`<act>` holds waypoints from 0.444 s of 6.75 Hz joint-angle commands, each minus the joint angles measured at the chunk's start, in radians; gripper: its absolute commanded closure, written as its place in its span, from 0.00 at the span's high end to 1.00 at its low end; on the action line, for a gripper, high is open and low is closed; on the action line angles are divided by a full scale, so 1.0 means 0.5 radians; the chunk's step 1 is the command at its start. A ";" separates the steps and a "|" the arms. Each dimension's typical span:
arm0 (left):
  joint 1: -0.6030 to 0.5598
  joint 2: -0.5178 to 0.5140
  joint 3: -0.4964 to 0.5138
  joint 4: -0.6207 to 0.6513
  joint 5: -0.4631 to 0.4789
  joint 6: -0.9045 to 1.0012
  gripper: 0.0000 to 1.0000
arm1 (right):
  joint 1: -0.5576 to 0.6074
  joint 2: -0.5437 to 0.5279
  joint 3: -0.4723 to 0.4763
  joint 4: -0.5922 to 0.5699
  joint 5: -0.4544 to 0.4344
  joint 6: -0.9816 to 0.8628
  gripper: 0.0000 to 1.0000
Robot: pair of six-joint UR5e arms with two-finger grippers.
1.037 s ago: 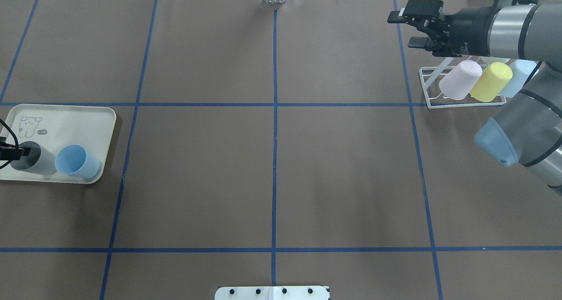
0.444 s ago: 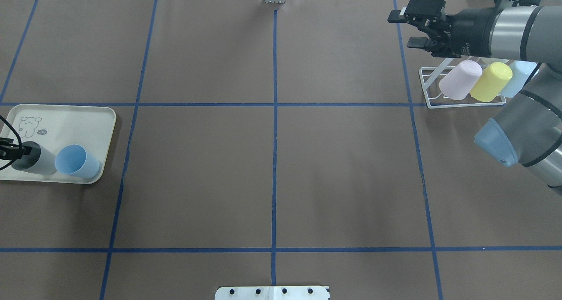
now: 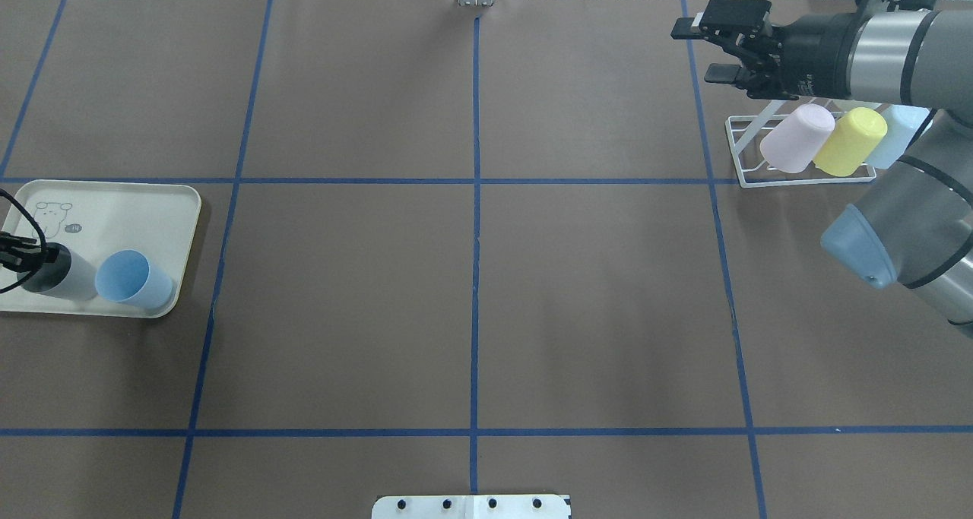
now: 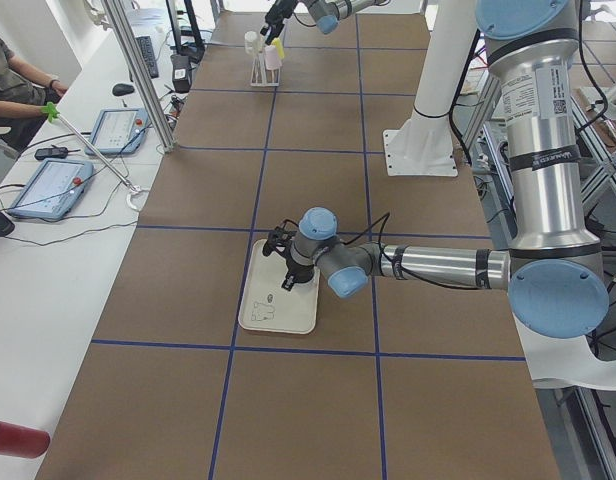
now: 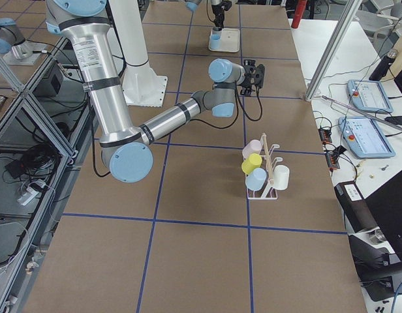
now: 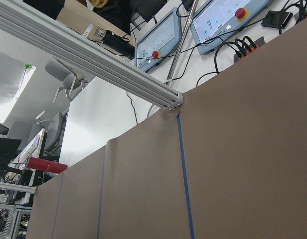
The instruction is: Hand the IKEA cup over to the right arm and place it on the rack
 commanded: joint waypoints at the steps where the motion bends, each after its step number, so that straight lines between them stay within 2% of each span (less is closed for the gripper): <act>1: -0.021 0.032 -0.007 0.015 -0.080 0.286 0.00 | 0.000 0.000 0.006 0.000 0.000 0.002 1.00; 3: -0.320 0.045 -0.026 0.103 -0.136 0.493 0.00 | 0.000 0.003 0.012 0.000 0.000 0.002 1.00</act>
